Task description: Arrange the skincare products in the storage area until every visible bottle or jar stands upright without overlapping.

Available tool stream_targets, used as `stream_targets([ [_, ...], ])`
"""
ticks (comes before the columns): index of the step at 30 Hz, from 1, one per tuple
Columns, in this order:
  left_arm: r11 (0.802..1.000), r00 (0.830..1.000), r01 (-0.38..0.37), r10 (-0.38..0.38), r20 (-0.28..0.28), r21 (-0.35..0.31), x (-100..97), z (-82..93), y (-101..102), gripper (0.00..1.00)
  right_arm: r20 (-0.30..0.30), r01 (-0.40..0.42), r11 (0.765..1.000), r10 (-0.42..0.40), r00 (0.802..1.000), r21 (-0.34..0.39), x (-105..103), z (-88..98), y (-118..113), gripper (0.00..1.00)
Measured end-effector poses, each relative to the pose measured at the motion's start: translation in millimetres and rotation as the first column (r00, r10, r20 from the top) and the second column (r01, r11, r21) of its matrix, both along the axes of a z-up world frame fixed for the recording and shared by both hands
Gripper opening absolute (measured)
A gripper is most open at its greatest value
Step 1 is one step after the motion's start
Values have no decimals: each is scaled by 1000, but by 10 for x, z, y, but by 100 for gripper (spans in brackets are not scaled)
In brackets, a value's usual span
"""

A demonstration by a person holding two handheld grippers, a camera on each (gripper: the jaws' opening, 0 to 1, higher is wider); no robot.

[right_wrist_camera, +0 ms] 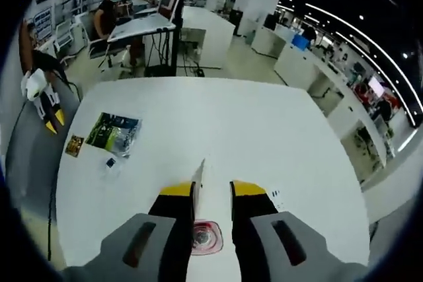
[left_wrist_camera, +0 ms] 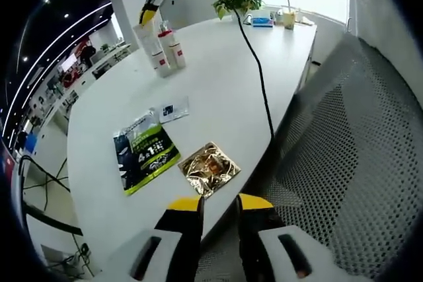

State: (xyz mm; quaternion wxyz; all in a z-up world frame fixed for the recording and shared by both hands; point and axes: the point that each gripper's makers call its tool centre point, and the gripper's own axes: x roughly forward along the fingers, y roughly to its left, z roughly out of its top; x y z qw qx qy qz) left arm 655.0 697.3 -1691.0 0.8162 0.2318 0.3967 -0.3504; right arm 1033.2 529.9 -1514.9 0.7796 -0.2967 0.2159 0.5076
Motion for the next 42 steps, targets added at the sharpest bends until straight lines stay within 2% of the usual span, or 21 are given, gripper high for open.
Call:
stream_targets([
  [3, 1000, 1000, 1, -1, 2, 0, 1, 0, -1, 20, 52, 80, 984, -89, 995, 157, -134, 240, 59, 17],
  [5, 1000, 1000, 3, -3, 1, 1, -2, -4, -3, 20, 30, 102, 954, -115, 993, 282, -308, 325, 174, 17],
  [7, 1000, 1000, 6, -6, -3, 3, -8, -12, -6, 20, -4, 163, 914, -174, 985, 371, -491, 279, 268, 18],
  [8, 1000, 1000, 7, -7, -6, 3, -13, -15, -5, 20, -35, 204, 895, -207, 978, 397, -584, 159, 326, 18],
  [9, 1000, 1000, 8, -8, -6, 4, -15, -17, -6, 19, -64, 265, 871, -263, 963, 414, -610, 51, 341, 18],
  [10, 1000, 1000, 10, -10, -7, 4, -17, -16, -7, 19, -88, 311, 859, -302, 949, 407, -668, -155, 365, 18],
  [12, 1000, 1000, 13, -13, -9, 5, -22, -19, -8, 19, -163, 462, 789, -436, 885, 405, -668, -433, 309, 15],
  [13, 1000, 1000, 13, -13, -11, 6, -23, -21, -8, 19, -262, 539, 731, -471, 842, 418, -726, -613, 342, 12],
  [14, 1000, 1000, 13, -13, -13, 7, -26, -24, -6, 19, -306, 557, 705, -466, 830, 440, -761, -690, 392, 10],
  [15, 1000, 1000, 12, -12, -14, 8, -26, -26, -4, 19, -343, 596, 672, -488, 803, 440, -772, -828, 406, 10],
  [16, 1000, 1000, 11, -11, -15, 8, -26, -28, -3, 19, -376, 623, 655, -498, 781, 427, -779, -941, 422, 12],
  [17, 1000, 1000, 11, -11, -16, 8, -26, -30, -2, 19, -381, 620, 682, -494, 781, 387, -797, -1102, 459, 14],
  [18, 1000, 1000, 12, -11, -17, 9, -27, -32, -1, 19, -378, 626, 694, -505, 776, 356, -796, -1214, 463, 14],
  [20, 1000, 1000, 13, -13, -19, 8, -29, -32, -2, 19, -366, 621, 712, -510, 778, 327, -777, -1345, 487, 13],
  [22, 1000, 1000, 12, -11, -20, 10, -29, -34, 2, 19, -383, 644, 698, -527, 759, 315, -754, -1413, 462, 15],
  [24, 1000, 1000, 10, -9, -22, 10, -29, -33, 4, 19, -432, 667, 675, -524, 734, 315, -742, -1470, 461, 17],
  [27, 1000, 1000, 11, -11, -23, 10, -33, -31, 1, 19, -399, 659, 675, -532, 746, 332, -701, -1429, 453, 17],
  [29, 1000, 1000, 13, -12, -25, 11, -37, -30, -1, 19, -409, 671, 659, -539, 737, 340, -673, -1419, 451, 18],
  [30, 1000, 1000, 14, -13, -26, 11, -40, -32, -2, 19, -419, 686, 635, -548, 724, 354, -640, -1413, 436, 19],
  [31, 1000, 1000, 14, -14, -27, 11, -42, -34, -3, 19, -423, 693, 627, -553, 718, 356, -618, -1423, 416, 20],
  [42, 1000, 999, 12, -11, -32, 16, -47, -49, 1, 19, -439, 728, 588, -583, 684, 353, -565, -1466, 277, 21],
])
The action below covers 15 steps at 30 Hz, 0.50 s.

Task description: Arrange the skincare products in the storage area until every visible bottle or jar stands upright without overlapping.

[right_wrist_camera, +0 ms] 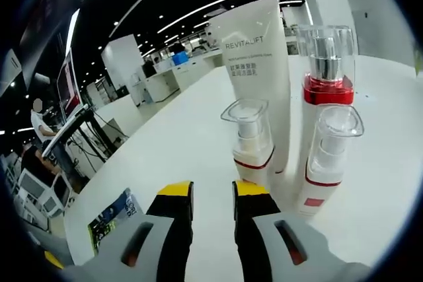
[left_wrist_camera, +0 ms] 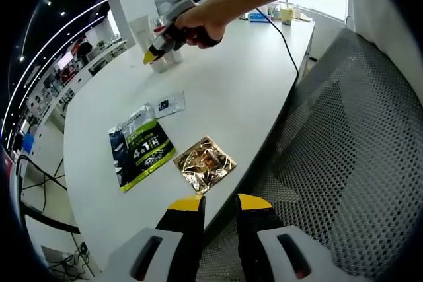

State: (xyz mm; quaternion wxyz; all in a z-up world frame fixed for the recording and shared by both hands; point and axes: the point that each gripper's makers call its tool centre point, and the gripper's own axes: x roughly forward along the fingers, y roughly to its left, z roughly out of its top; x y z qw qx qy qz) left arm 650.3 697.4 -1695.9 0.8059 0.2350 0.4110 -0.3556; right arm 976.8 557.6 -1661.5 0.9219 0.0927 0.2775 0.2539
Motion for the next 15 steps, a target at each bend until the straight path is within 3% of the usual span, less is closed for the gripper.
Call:
stream_targets([
  [10, 1000, 1000, -1, 1, -3, 3, -3, -8, 6, 19, -13, 34, 999, -34, 999, 11, -5, -31, -100, 17],
  [15, 1000, 1000, 1, -1, -4, 5, -4, -10, 5, 19, -8, 4, 998, -4, 1000, 57, -12, 21, 22, 19],
])
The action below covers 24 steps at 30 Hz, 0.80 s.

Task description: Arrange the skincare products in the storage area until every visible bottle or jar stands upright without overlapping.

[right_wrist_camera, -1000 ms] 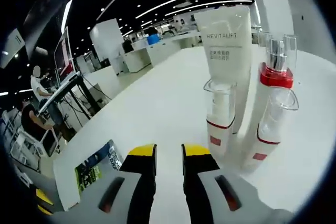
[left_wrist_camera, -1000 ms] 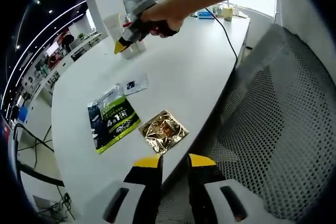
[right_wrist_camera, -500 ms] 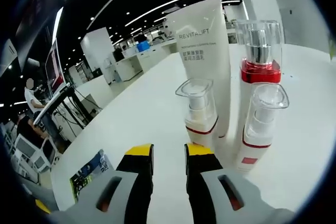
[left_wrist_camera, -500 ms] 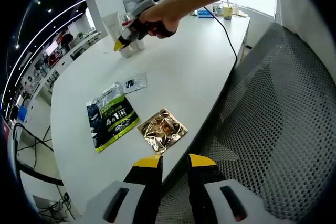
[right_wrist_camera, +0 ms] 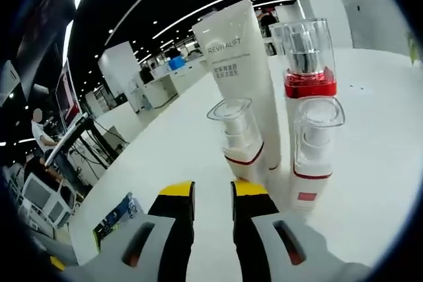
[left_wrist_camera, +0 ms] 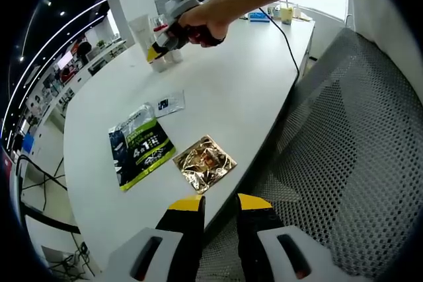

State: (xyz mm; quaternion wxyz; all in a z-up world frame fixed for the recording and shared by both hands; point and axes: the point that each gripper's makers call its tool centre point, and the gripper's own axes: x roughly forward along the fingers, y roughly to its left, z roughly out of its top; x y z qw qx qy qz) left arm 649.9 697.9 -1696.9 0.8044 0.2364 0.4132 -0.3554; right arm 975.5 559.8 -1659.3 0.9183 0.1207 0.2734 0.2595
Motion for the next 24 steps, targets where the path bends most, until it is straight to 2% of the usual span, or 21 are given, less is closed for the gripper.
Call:
stream_targets([
  [4, 1000, 1000, 0, 0, -2, 1, -2, -1, 1, 19, 11, 1, 999, -1, 1000, 33, 52, 76, 73, 20],
  [8, 1000, 1000, 0, 0, -2, 2, -1, 3, 3, 19, 14, 2, 1000, -2, 1000, 31, 107, 100, 92, 20],
  [16, 1000, 1000, -1, 1, 1, 2, 3, -5, 7, 19, 1, 28, 999, -28, 1000, 26, 111, 62, -18, 18],
  [24, 1000, 1000, -1, 1, -1, 3, 3, -10, 10, 19, -7, 32, 999, -32, 999, 37, 81, 40, -73, 21],
])
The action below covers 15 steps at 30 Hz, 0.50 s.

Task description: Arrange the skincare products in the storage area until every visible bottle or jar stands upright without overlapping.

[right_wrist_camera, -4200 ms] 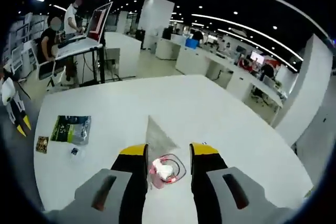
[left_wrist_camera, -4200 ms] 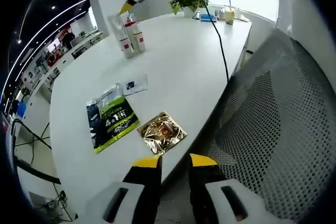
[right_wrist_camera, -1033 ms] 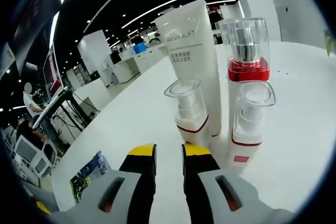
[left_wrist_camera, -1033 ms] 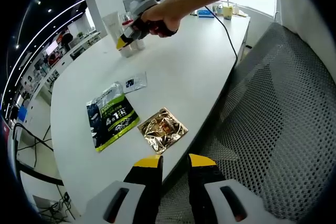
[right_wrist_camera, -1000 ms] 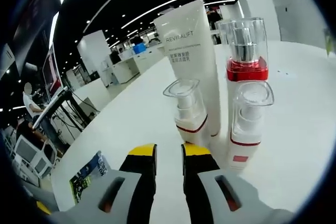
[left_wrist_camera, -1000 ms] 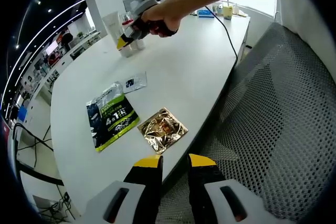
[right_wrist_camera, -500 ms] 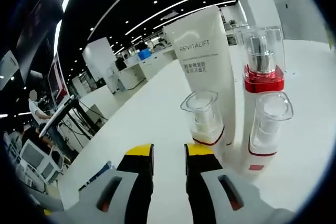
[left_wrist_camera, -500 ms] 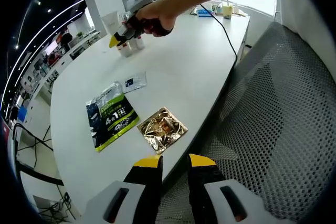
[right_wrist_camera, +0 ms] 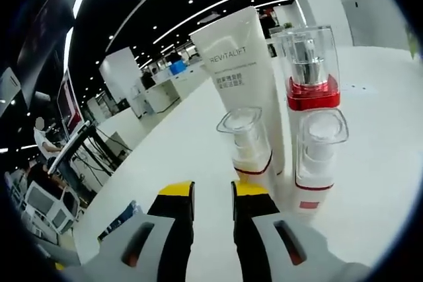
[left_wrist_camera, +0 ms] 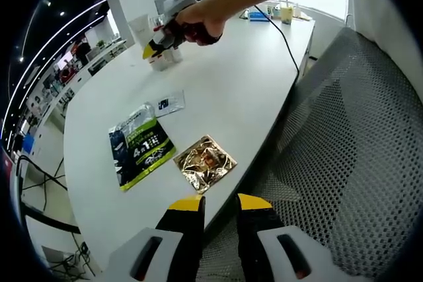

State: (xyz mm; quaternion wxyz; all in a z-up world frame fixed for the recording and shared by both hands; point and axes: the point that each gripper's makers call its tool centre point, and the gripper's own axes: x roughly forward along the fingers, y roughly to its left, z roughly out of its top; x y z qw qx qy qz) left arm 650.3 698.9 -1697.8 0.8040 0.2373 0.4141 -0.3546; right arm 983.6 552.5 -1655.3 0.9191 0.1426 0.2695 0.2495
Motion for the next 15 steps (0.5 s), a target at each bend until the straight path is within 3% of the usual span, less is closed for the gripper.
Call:
stream_targets([
  [6, 1000, 1000, -2, 2, 1, 1, 6, -3, 4, 19, -6, -32, 999, 32, 999, 15, -229, 22, 39, 22],
  [11, 1000, 1000, -10, 10, 5, 3, 16, 0, 16, 19, -15, -106, 993, 107, 994, 58, -629, 34, 171, 21],
  [13, 1000, 1000, -14, 14, 5, 4, 16, 5, 22, 19, -2, -145, 981, 146, 989, 130, -868, 142, 280, 21],
  [15, 1000, 1000, -13, 13, 11, 3, 21, 17, 20, 19, -4, -179, 973, 181, 983, 147, -1048, 206, 336, 24],
])
